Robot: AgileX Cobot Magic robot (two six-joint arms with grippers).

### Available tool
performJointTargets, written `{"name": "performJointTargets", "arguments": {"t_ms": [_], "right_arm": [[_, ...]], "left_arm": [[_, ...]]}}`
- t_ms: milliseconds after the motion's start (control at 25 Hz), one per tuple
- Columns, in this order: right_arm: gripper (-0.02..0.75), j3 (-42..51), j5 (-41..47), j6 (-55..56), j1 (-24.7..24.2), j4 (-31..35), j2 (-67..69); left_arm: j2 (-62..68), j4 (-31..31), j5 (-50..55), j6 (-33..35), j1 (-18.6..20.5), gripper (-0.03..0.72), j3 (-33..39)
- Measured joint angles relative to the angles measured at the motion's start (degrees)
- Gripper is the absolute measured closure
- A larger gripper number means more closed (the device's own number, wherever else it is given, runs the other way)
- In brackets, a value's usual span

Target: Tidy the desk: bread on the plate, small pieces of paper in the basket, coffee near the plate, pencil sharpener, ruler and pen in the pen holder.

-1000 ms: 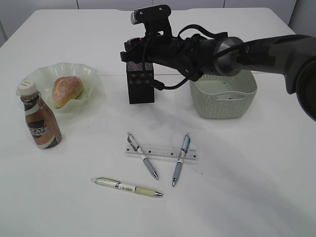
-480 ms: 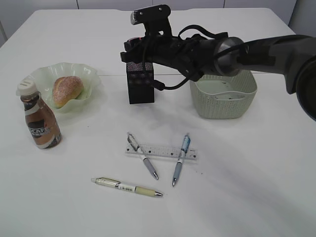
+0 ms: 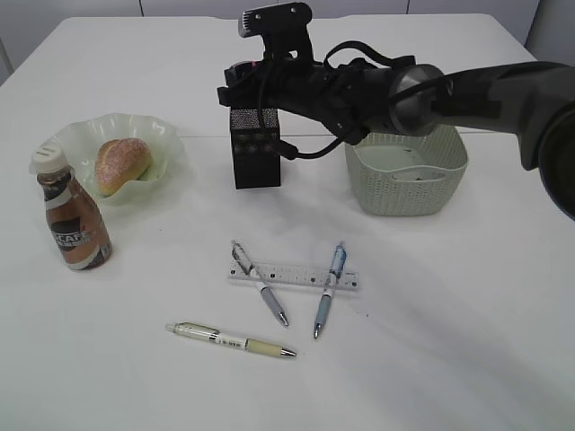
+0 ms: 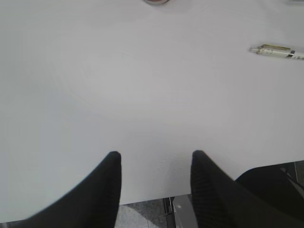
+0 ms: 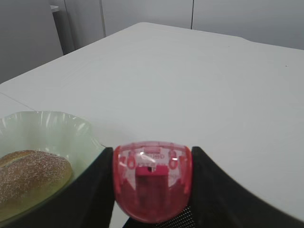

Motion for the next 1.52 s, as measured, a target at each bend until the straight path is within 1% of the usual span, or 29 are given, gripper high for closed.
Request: {"name": "performJointTargets", "arguments": {"t_ms": [120, 280, 400, 760, 880, 1000, 1080, 1200, 1520], "right_arm": [[0.382, 0.0, 0.3, 0.0, 0.0, 0.3, 0.3], [0.330, 0.0, 0.7, 0.0, 0.0, 1.1, 0.4], [0.311, 0.0, 1.2, 0.0, 0.0, 1.2, 0.4], [0.309, 0.0, 1.6, 0.0, 0.0, 0.8, 0.4], [0.309, 0.0, 4.5, 0.0, 0.0, 0.3, -0.7], [0.312, 0.0, 10.8, 0.0, 0.0, 0.3, -3.6], [0.313, 0.0, 17.6, 0.0, 0.0, 1.0, -6.5], [0.313, 0.0, 27.8, 0.0, 0.2, 3.7, -10.3], [0.314, -0.1, 50.8, 0.0, 1.7, 17.1, -19.9]], "left_arm": [[0.0, 0.0, 0.0, 0.0, 0.0, 0.335, 0.0], [0.0, 0.0, 0.0, 0.0, 0.0, 0.335, 0.0], [0.0, -0.3, 0.0, 0.0, 0.0, 0.335, 0.0], [0.0, -1.0, 0.0, 0.0, 0.0, 0.335, 0.0], [0.0, -1.1, 0.0, 0.0, 0.0, 0.335, 0.0], [0.0, -1.1, 0.0, 0.0, 0.0, 0.335, 0.0], [0.0, -1.2, 0.0, 0.0, 0.0, 0.335, 0.0], [0.0, -1.2, 0.1, 0.0, 0.0, 0.335, 0.0], [0.0, -1.7, 1.0, 0.0, 0.0, 0.335, 0.0]]}}
